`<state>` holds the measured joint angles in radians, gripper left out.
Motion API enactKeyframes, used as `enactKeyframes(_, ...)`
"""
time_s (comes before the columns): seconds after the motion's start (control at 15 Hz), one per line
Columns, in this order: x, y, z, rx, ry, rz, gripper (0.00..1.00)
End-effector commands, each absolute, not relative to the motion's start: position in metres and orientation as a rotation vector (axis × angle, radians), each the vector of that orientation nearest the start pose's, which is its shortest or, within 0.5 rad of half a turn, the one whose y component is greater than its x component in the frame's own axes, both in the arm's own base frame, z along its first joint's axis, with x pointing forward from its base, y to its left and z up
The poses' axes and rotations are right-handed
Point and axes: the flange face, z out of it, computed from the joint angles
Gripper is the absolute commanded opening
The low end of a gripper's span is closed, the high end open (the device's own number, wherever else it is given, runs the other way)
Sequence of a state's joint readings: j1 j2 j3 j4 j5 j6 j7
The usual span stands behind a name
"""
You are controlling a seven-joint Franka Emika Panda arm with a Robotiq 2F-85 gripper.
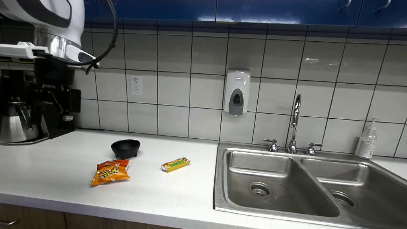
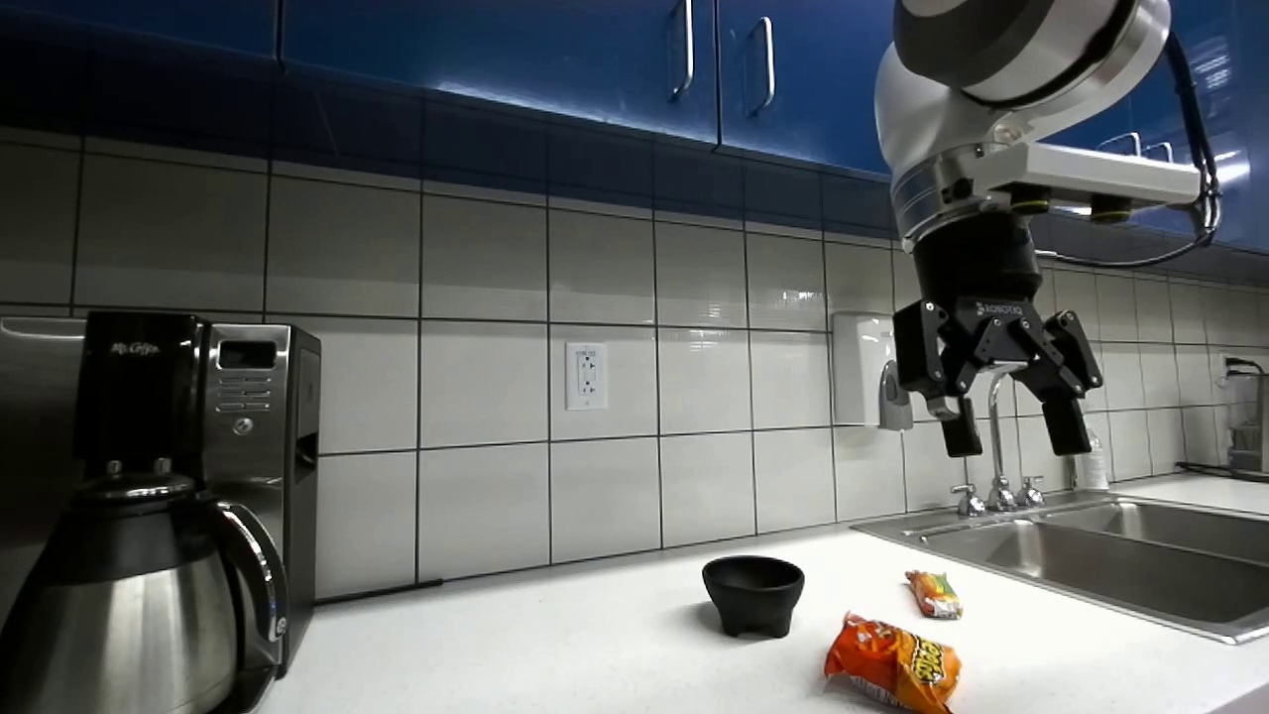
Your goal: Put the snack bar in the bowl
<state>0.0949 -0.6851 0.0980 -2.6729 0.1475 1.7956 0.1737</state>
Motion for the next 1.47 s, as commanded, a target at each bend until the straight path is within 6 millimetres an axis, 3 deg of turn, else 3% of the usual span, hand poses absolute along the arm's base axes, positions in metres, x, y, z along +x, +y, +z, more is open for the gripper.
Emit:
enactKeyframes(0.0, 0.333, 0.045, 0.427, -3.108, 0.267, 0.304, 1.0)
enactKeyframes(0.53, 0.382, -0.02, 0.408, -3.114, 0.413, 0.255, 1.0)
enactKeyframes(0.87, 0.418, -0.037, 0.389, -3.096, 0.444, 0.22, 1.0)
enactKeyframes(1.4, 0.454, -0.071, 0.363, -3.078, 0.52, 0.232, 1.0)
